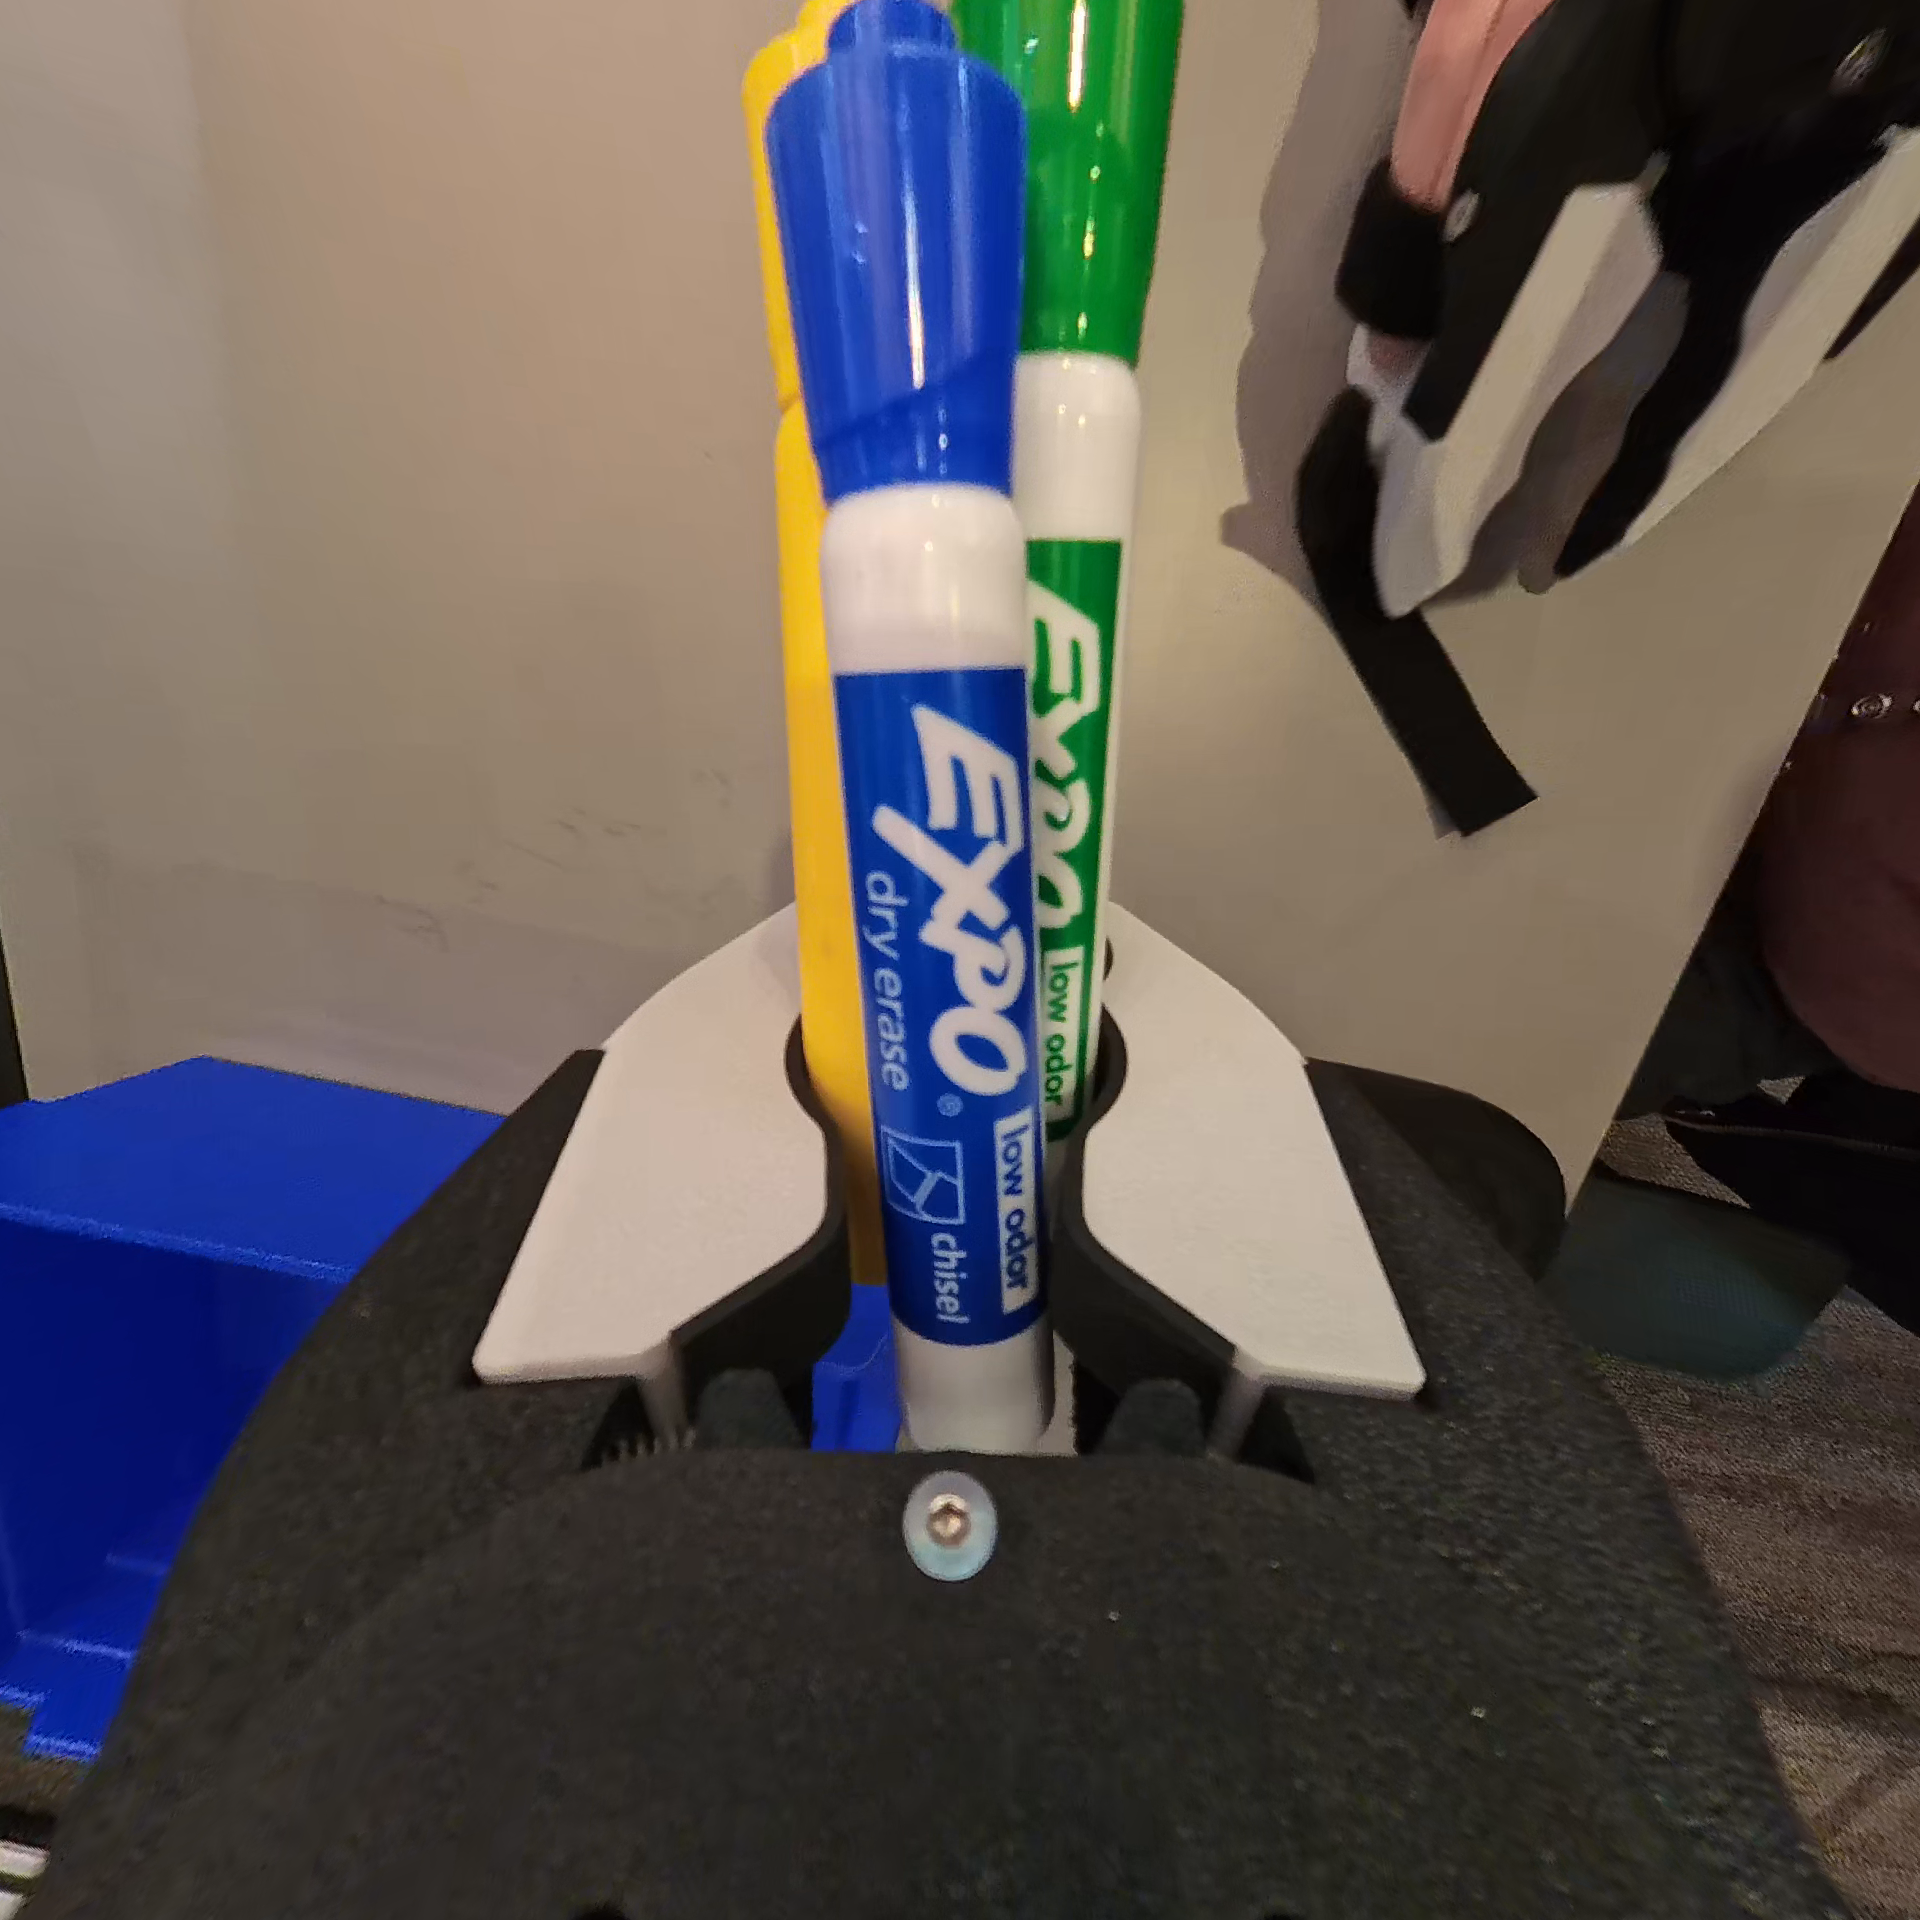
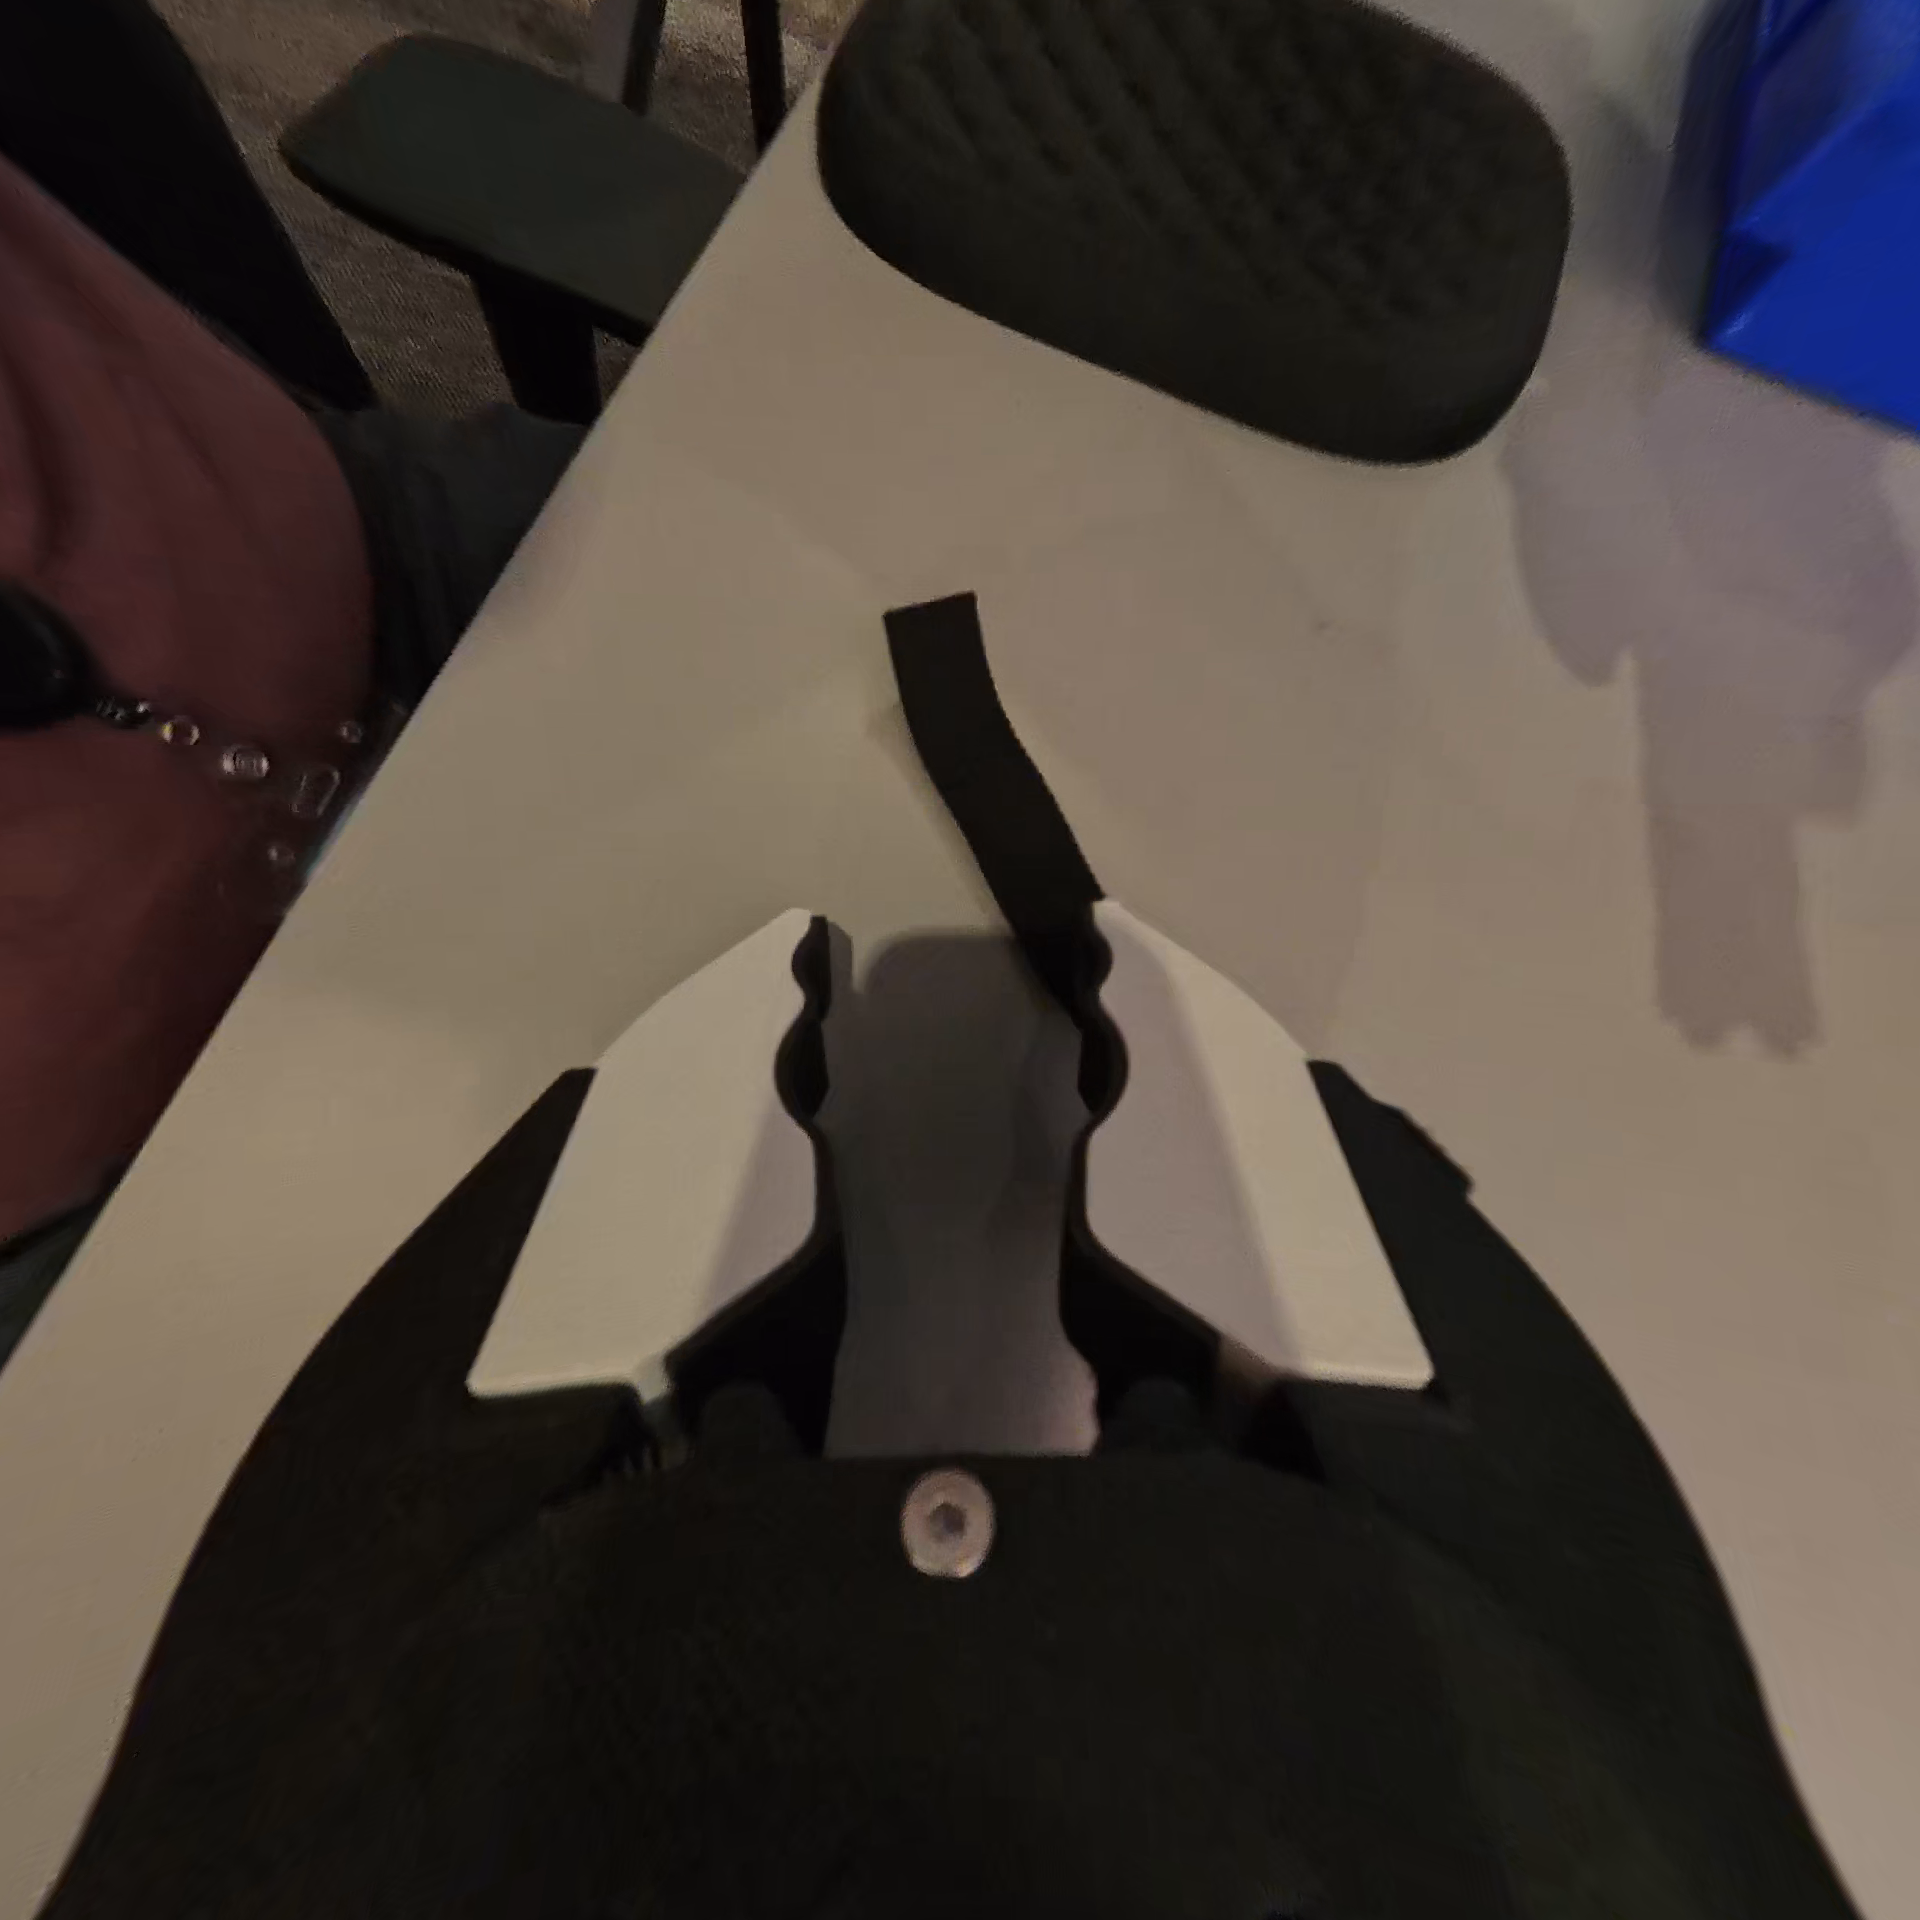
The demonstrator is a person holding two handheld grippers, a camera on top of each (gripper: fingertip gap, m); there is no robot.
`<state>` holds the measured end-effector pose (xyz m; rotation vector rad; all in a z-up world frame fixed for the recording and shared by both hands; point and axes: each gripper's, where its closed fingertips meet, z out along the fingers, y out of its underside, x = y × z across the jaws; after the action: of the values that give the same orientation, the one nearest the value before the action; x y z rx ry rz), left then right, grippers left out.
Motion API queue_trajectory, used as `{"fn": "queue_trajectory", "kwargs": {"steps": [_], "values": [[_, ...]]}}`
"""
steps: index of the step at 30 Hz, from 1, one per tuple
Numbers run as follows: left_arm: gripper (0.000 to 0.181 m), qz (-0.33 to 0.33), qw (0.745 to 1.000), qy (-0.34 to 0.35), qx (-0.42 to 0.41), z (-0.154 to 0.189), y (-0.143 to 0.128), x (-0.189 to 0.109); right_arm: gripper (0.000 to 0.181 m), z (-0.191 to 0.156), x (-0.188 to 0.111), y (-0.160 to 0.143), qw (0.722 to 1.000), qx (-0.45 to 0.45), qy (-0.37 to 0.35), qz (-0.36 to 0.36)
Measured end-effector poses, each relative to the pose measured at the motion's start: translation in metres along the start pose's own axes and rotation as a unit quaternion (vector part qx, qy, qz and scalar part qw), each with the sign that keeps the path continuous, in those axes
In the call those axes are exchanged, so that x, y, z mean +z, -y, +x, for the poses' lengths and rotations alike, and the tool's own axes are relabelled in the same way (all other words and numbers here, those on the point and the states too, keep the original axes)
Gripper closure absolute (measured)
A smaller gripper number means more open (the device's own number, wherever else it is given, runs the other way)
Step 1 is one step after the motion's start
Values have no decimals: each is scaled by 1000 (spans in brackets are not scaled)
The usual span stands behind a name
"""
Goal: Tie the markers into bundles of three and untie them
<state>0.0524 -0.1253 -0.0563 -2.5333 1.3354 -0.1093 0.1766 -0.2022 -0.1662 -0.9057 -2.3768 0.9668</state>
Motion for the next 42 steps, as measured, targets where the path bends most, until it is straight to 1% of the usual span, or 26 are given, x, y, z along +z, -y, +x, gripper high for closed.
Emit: {"fn": "queue_trajectory", "kwargs": {"steps": [1, 3, 4, 5, 7, 9, 11, 13, 16, 17, 18, 19, 21, 23, 25, 27, 29, 30, 31, 33, 35, 37, 39, 41, 42], "values": [[137, 1, 1000, 2, 0, 0, -1, -2, 132, 2, 6, -3, 1000, 23, -3, -8], [137, 1, 1000, 2, -2, 2, -2, -4, 133, 4, 12, 0, 997, 74, 4, -2], [137, 2, 1000, 2, -2, 3, -3, -5, 135, 4, 12, 0, 997, 79, 4, -4], [137, 3, 1000, 1, -2, 4, -3, -5, 138, 5, 10, 0, 998, 67, -3, -8], [137, 3, 1000, 2, -1, 6, -5, -4, 139, 3, 4, 8, 1000, 11, -17, -4], [137, 3, 1000, -1, 0, 7, -7, -3, 139, 2, 0, 11, 999, -43, -22, -24], [137, 3, 1000, -1, -1, 8, -7, -3, 138, 5, 2, 10, 995, -85, -28, -43], [137, 3, 1000, -1, -1, 8, -8, -3, 136, 8, 9, 7, 992, -106, -21, -66], [137, 5, 1000, -3, -4, 9, -8, -3, 144, 10, 17, 6, 990, -110, 7, -90], [137, 4, 1000, -4, -4, 9, -9, -3, 150, 12, 19, 6, 990, -109, 15, -90], [137, 2, 1000, -5, -4, 9, -11, -3, 164, 13, 21, 6, 989, -112, 23, -91], [137, 0, 1000, -4, -5, 8, -12, -3, 170, 14, 22, 5, 988, -121, 31, -94], [137, -4, 1000, -4, -6, 8, -14, -4, 171, 17, 25, 7, 985, -141, 26, -99], [137, -4, 1000, -1, -6, 7, -15, -7, 173, 19, 28, 8, 986, -125, 18, -106], [137, -3, 1000, 2, -6, 6, -16, -9, 177, 20, 26, 13, 993, -85, 6, -87], [137, -4, 1000, 13, -3, 3, -17, -12, 179, 23, 16, 28, 1000, -16, -3, -26], [137, 1, 1000, 16, -4, 0, -16, -12, 179, 27, -4, 49, 995, 80, 7, 59], [137, 1, 1000, 15, -5, -1, -16, -10, 179, 32, -18, 62, 985, 134, 16, 107], [137, 1, 1000, 17, -4, -3, -16, -8, 179, 37, -34, 76, 969, 189, 30, 154], [137, -4, 1000, 20, -7, -8, -14, -3, 179, 53, -70, 100, 924, 297, 61, 235], [137, -9, 1000, 24, -10, -13, -10, 3, 179, 76, -101, 116, 881, 366, 64, 293], [137, -7, 1000, 26, -9, -18, -4, 8, 179, 97, -118, 118, 843, 432, 61, 315], [138, -2, 1000, 25, -12, -21, 2, 14, 179, 114, -129, 114, 802, 491, 65, 333], [137, -2, 999, 41, -11, -28, 6, 19, 179, 133, -141, 110, 756, 536, 61, 370], [138, -4, 999, 36, -14, -27, 7, 22, 179, 142, -144, 106, 738, 557, 54, 377]]}}
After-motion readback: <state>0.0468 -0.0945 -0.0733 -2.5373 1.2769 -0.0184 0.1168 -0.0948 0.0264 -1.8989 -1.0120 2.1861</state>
